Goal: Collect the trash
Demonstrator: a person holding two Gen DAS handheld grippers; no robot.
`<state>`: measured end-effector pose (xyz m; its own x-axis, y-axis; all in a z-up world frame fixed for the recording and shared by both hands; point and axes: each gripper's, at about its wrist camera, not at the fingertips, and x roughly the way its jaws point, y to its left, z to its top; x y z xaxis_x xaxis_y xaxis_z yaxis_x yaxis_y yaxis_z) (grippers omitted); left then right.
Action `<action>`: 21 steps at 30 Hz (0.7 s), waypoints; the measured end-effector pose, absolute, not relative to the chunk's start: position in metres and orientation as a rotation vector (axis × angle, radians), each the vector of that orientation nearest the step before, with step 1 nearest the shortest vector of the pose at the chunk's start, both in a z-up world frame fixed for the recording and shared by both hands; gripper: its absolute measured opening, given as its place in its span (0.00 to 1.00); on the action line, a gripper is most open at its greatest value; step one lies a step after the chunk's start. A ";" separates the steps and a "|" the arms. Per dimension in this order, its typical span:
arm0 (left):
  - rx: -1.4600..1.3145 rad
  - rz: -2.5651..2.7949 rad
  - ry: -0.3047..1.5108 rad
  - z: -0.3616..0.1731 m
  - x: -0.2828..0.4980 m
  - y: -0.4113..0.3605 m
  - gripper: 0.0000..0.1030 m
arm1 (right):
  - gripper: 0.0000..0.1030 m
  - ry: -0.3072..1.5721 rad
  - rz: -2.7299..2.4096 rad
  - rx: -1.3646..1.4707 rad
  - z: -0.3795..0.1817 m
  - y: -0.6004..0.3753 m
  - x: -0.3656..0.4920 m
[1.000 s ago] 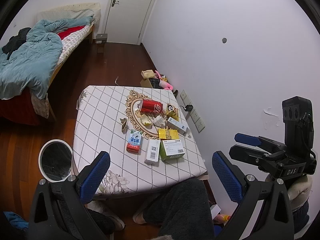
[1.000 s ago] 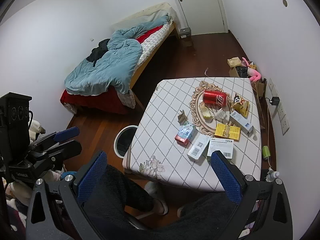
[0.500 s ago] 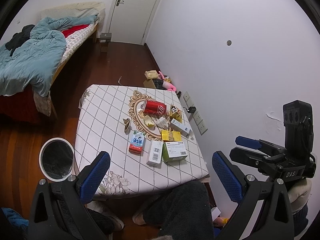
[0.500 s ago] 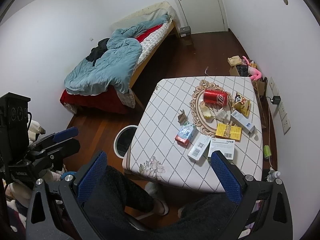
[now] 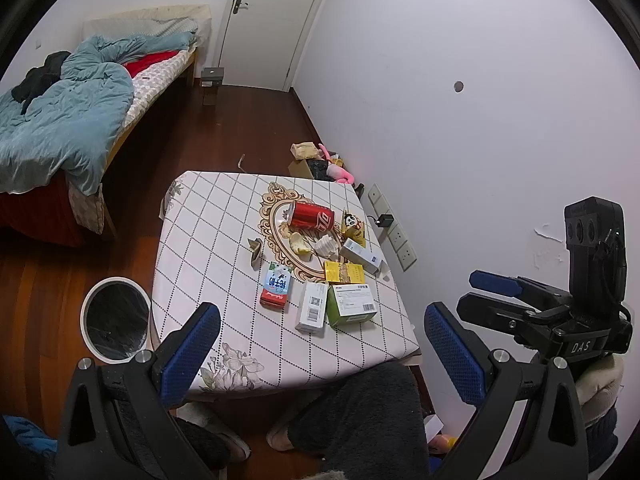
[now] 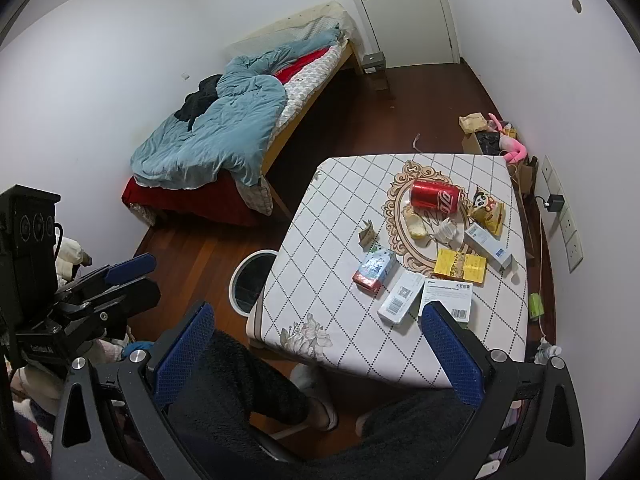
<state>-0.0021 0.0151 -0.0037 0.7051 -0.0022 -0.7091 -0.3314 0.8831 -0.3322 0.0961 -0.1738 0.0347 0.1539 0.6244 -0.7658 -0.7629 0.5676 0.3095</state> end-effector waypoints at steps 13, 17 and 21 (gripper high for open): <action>-0.459 0.188 0.772 -0.002 -0.003 0.014 1.00 | 1.00 1.005 1.000 -0.163 0.035 -0.174 0.096; -0.460 0.187 0.771 -0.002 -0.002 0.014 1.00 | 1.00 1.006 1.000 -0.162 0.035 -0.173 0.096; -0.460 0.186 0.772 -0.001 -0.003 0.013 1.00 | 1.00 1.006 1.002 -0.162 0.036 -0.173 0.096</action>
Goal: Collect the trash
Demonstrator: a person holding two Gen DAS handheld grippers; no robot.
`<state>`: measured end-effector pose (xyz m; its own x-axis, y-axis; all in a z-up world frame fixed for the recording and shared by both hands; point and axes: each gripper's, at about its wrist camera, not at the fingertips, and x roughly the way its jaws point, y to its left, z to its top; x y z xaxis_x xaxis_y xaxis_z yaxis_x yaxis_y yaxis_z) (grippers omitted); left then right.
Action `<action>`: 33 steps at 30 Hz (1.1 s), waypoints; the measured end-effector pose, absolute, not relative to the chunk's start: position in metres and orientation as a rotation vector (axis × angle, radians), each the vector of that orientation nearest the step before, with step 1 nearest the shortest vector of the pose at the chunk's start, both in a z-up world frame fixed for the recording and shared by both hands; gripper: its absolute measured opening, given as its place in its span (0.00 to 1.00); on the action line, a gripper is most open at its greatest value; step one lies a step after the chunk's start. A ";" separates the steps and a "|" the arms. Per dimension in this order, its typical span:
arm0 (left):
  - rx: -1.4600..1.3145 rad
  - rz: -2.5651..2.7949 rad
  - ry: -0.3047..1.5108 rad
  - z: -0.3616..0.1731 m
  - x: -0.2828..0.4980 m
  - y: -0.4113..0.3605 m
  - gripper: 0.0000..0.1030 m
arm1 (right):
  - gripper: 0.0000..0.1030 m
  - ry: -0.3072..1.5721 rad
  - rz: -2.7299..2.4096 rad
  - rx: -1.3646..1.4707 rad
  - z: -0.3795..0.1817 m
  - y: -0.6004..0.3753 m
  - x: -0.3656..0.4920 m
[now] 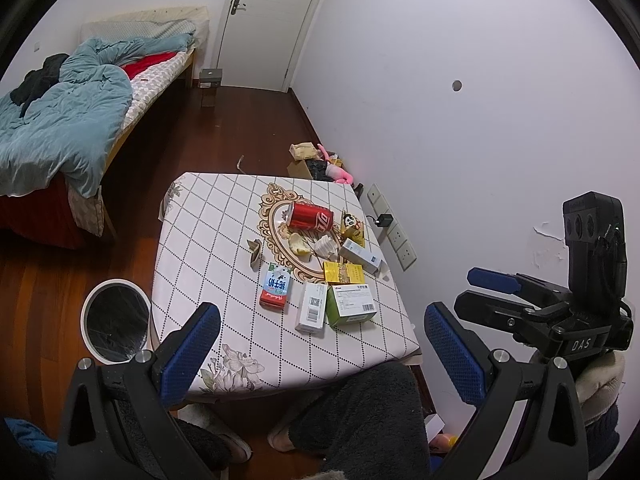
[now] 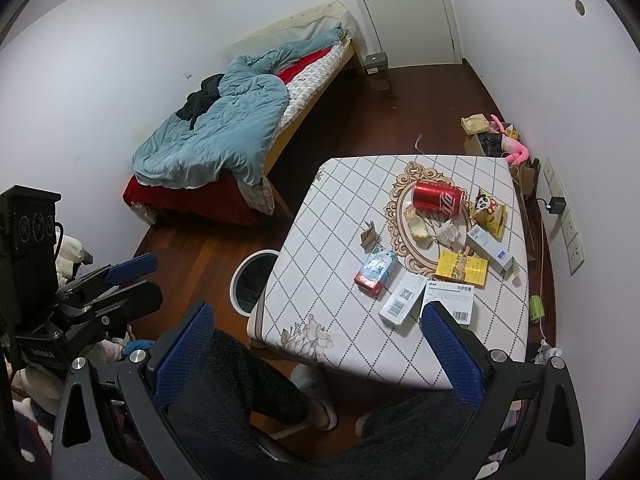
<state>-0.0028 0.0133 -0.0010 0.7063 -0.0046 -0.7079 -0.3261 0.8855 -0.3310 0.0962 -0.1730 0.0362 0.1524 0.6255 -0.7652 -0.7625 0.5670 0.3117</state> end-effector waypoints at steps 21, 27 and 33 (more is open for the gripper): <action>-0.458 0.188 0.773 0.000 -0.002 0.015 1.00 | 1.00 1.005 1.008 -0.166 0.037 -0.167 0.098; -0.397 0.326 0.803 -0.014 0.014 0.024 1.00 | 1.00 1.024 0.946 -0.113 0.029 -0.169 0.113; -0.307 0.580 0.948 -0.105 0.062 0.055 1.00 | 1.00 1.156 0.643 -0.141 -0.058 -0.165 0.166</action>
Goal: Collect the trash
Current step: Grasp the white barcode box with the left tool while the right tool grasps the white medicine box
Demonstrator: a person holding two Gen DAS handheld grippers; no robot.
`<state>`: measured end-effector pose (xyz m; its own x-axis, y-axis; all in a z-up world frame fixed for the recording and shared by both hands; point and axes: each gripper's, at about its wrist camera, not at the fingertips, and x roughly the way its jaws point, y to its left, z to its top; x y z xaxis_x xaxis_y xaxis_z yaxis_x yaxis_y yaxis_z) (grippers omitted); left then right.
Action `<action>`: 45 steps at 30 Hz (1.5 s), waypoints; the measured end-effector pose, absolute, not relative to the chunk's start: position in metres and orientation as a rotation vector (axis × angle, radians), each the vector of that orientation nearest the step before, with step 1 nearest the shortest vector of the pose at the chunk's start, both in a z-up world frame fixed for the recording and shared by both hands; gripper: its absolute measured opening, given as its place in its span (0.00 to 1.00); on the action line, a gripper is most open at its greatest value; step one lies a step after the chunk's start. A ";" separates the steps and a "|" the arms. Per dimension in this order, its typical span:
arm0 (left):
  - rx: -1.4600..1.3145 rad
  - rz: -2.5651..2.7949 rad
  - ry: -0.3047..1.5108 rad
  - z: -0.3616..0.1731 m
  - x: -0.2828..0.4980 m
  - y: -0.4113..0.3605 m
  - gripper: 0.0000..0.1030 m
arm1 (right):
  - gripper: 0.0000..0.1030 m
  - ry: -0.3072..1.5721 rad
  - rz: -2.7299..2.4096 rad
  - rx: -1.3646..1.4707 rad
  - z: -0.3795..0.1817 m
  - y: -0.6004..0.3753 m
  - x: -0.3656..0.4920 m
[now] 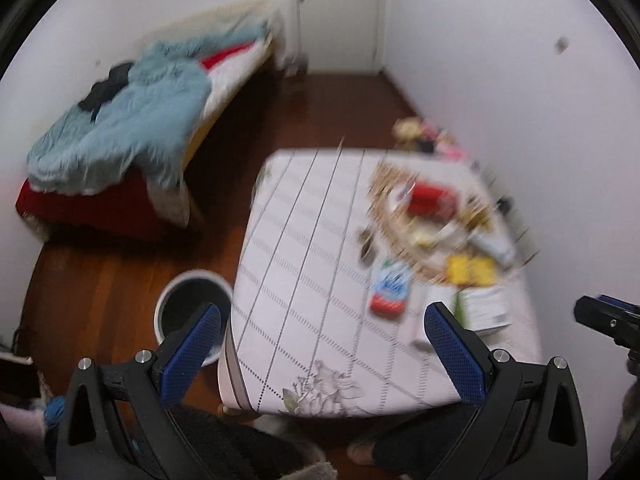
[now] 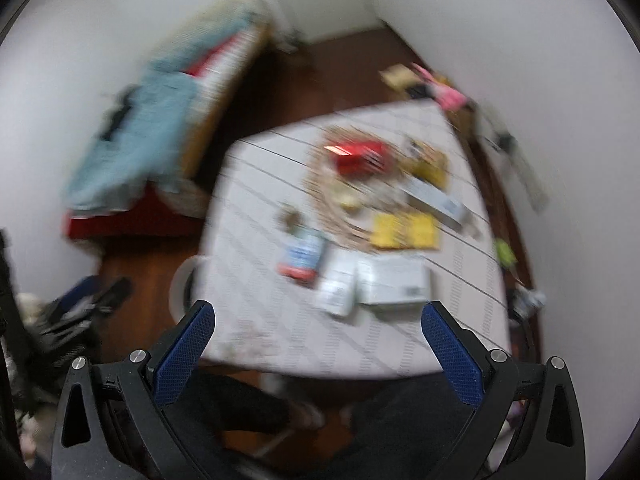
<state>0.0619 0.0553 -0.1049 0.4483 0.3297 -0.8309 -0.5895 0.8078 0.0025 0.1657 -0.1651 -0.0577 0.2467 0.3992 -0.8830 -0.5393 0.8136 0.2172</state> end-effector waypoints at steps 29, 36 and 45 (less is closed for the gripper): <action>-0.246 0.259 1.310 -0.268 0.200 -0.008 1.00 | 0.88 1.434 0.216 -0.245 -0.265 -0.212 0.278; -0.131 0.170 1.395 -0.296 0.243 -0.044 0.88 | 0.88 1.439 0.190 -0.210 -0.273 -0.233 0.282; -0.048 0.176 1.410 -0.295 0.262 -0.061 0.76 | 0.89 1.451 0.203 -0.175 -0.274 -0.242 0.293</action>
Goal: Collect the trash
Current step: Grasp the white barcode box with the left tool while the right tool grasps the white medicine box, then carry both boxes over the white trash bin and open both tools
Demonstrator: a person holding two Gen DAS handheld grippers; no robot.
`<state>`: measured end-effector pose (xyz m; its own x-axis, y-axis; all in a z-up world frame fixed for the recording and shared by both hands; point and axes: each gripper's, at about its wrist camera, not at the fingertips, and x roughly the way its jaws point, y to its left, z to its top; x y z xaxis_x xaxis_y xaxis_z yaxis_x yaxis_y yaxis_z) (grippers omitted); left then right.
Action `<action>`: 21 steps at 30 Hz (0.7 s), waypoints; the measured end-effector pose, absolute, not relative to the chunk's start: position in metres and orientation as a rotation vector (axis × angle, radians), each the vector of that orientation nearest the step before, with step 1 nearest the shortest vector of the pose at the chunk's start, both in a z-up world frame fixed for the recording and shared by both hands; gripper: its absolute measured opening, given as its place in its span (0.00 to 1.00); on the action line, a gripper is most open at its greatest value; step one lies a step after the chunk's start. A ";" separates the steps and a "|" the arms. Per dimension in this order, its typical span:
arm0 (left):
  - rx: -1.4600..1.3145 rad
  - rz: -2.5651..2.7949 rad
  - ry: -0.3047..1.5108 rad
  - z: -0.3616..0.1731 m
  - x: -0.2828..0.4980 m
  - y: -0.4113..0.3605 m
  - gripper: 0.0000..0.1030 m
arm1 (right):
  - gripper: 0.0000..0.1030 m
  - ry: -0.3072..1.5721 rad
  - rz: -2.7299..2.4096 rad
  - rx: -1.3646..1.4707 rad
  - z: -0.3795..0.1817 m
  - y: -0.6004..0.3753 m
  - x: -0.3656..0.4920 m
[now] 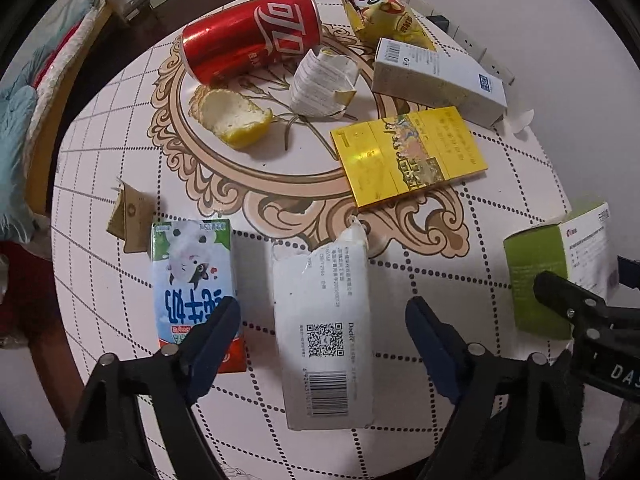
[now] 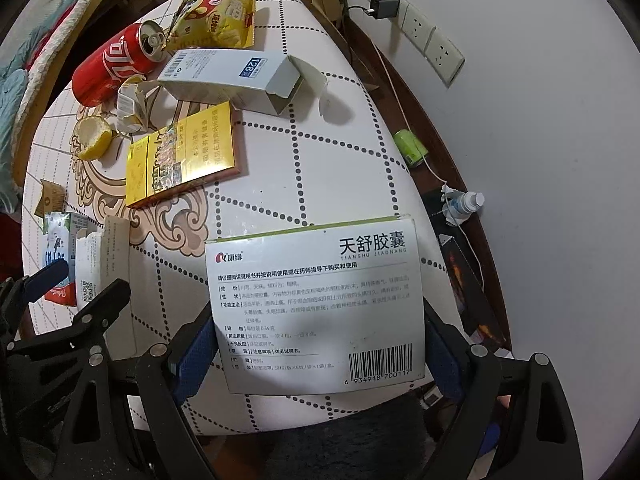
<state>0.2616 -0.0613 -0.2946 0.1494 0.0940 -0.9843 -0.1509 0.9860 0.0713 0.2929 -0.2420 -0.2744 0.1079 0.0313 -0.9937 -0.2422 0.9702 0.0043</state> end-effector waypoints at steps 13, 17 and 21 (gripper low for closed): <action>-0.106 0.216 1.464 -0.317 0.240 -0.054 0.43 | 0.89 1.447 0.213 -0.170 -0.278 -0.236 0.294; -0.119 0.233 1.446 -0.313 0.246 -0.057 0.41 | 0.89 1.450 0.228 -0.167 -0.277 -0.233 0.292; -0.191 0.258 1.454 -0.304 0.240 -0.044 0.41 | 0.89 1.467 0.267 -0.160 -0.278 -0.226 0.286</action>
<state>0.2397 -0.0443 -0.3040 0.0968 0.0578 -0.9936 -0.2877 0.9573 0.0276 0.2858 -0.2264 -0.2777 0.0812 0.0807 -0.9934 -0.2749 0.9599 0.0555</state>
